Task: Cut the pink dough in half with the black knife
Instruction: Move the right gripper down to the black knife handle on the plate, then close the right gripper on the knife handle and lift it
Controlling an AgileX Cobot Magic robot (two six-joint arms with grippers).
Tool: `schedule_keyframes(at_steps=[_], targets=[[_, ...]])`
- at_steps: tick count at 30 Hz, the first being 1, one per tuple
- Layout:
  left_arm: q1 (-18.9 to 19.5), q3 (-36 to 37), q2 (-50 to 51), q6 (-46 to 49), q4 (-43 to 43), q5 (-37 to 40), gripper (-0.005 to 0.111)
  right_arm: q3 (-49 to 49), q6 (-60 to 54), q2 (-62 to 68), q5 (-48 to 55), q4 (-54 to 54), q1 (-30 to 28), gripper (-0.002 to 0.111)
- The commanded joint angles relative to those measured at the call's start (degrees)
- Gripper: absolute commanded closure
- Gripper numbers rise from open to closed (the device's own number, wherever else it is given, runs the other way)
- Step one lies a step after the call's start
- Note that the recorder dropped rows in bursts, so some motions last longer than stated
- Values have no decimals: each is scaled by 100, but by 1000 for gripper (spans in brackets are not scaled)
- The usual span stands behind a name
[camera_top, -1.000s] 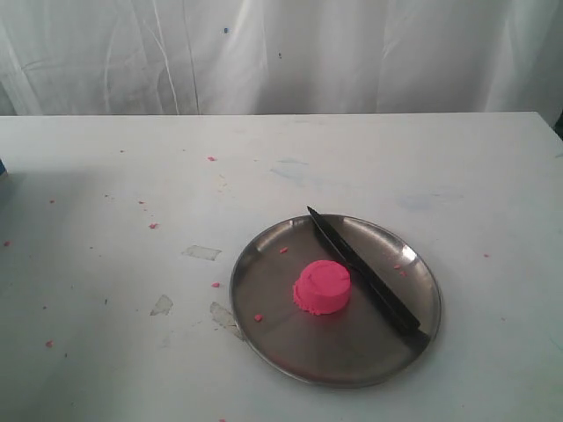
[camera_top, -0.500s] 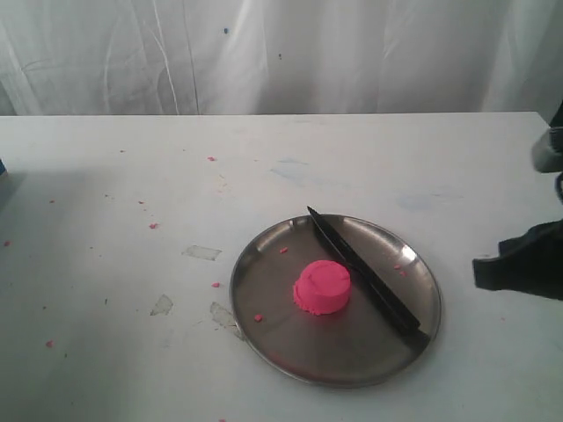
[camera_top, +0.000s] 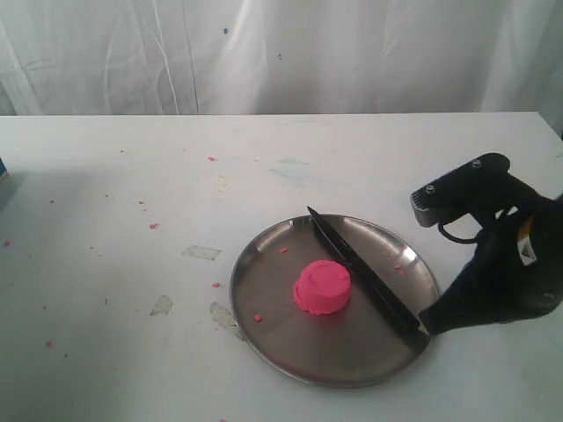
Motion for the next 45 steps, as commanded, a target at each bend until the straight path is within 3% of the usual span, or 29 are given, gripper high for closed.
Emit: schedule_keyframes(at_steps=[1,11,18,21,27,33,45], targets=[[-36,20,-21,4,-35,-5,107,-749,-691,725,682,-134,43,108],[-36,20,-21,4,-35,-5,107,-1177,-739,1867,-608,76,43,106],[-36,20,-21,4,-35,-5,107,-1211,-702,2143,-678,63,43,69],[-36,20,-21,4,-35,-5,107,-1211,-578,2233,-859,39,-25,62],[-36,20,-21,4,-35,-5,107,-1211,-267,2306,-991,219,-259,62],[-36,20,-21,4,-35,-5,107,-1211,-1740,2704,-1064,1733,-351,62],[-36,20,-21,4,-35,-5,107,-1211,-1525,3025,-1266,1264,-351,62]])
